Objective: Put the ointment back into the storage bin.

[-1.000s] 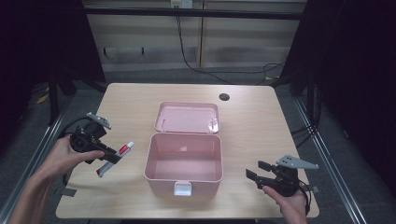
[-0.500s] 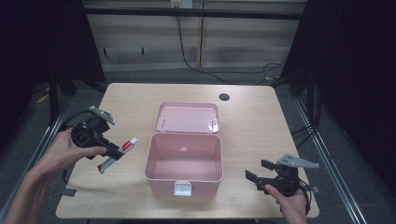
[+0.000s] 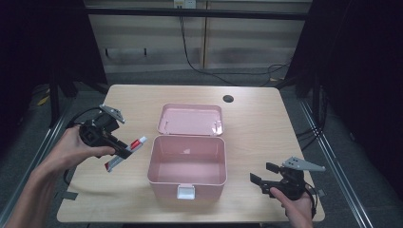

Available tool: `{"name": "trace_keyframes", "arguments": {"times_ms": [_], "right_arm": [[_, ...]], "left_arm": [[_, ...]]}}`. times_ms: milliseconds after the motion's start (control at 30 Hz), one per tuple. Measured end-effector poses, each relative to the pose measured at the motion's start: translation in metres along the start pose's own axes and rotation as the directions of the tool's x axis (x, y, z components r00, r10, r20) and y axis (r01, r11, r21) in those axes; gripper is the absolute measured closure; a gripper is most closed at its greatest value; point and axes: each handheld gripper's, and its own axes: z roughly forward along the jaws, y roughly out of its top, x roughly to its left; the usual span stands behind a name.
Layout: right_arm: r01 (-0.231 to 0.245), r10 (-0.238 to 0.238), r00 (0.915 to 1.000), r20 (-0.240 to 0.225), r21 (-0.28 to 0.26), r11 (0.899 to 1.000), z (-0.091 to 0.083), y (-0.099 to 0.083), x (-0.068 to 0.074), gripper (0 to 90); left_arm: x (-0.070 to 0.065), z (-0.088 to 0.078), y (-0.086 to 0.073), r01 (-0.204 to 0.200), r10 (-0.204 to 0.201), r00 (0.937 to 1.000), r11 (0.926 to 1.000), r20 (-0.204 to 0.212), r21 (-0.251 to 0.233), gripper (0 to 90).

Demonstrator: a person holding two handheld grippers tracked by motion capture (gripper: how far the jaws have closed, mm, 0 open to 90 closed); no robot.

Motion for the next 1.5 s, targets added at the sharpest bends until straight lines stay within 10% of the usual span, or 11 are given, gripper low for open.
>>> {"name": "trace_keyframes", "arguments": {"times_ms": [1000, 1500], "right_arm": [[0.004, -0.004, 0.9999, -0.011, 0.006, 1.0, 0.001, 0.0, 0.0, 16.2], [-0.002, 0.002, 0.9998, -0.019, 0.01, 1.0, 0.001, 0.0, 0.0, 16.5]], "left_arm": [[-0.04, 0.018, 0.065, -0.14, 0.138, 0.9897, 0.989, 0.038, 0.049, 70.6], [-0.061, 0.046, 0.096, -0.225, 0.218, 0.9717, 0.9719, 0.091, 0.07, 70.6]]}}
